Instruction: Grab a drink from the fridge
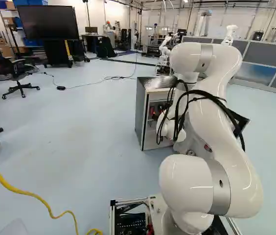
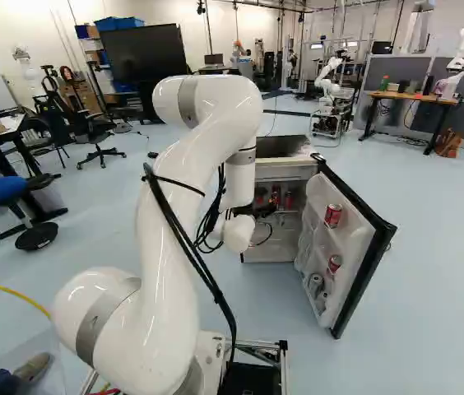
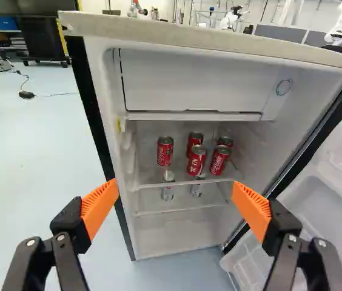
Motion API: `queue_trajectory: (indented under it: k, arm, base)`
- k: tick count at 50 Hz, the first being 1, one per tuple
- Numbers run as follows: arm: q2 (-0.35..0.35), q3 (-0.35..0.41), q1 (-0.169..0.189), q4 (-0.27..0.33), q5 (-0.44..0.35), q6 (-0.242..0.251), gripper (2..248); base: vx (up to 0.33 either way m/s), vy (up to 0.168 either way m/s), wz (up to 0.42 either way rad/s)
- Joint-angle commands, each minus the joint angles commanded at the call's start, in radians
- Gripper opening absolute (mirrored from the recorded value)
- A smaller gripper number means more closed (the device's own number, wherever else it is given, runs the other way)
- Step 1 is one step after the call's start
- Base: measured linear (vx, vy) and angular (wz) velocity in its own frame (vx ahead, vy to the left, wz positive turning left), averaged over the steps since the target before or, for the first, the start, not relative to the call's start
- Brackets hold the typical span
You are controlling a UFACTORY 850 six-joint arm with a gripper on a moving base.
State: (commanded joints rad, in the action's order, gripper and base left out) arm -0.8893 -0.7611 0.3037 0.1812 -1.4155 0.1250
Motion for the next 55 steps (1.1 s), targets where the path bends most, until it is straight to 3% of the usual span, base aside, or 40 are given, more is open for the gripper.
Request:
queue_trajectory:
  k: [55]
  arm:
    - [-0.29, -0.32, 0.021, 0.0, 0.0, 0.0, 247]
  base:
    - [0.0, 0.0, 0.0]
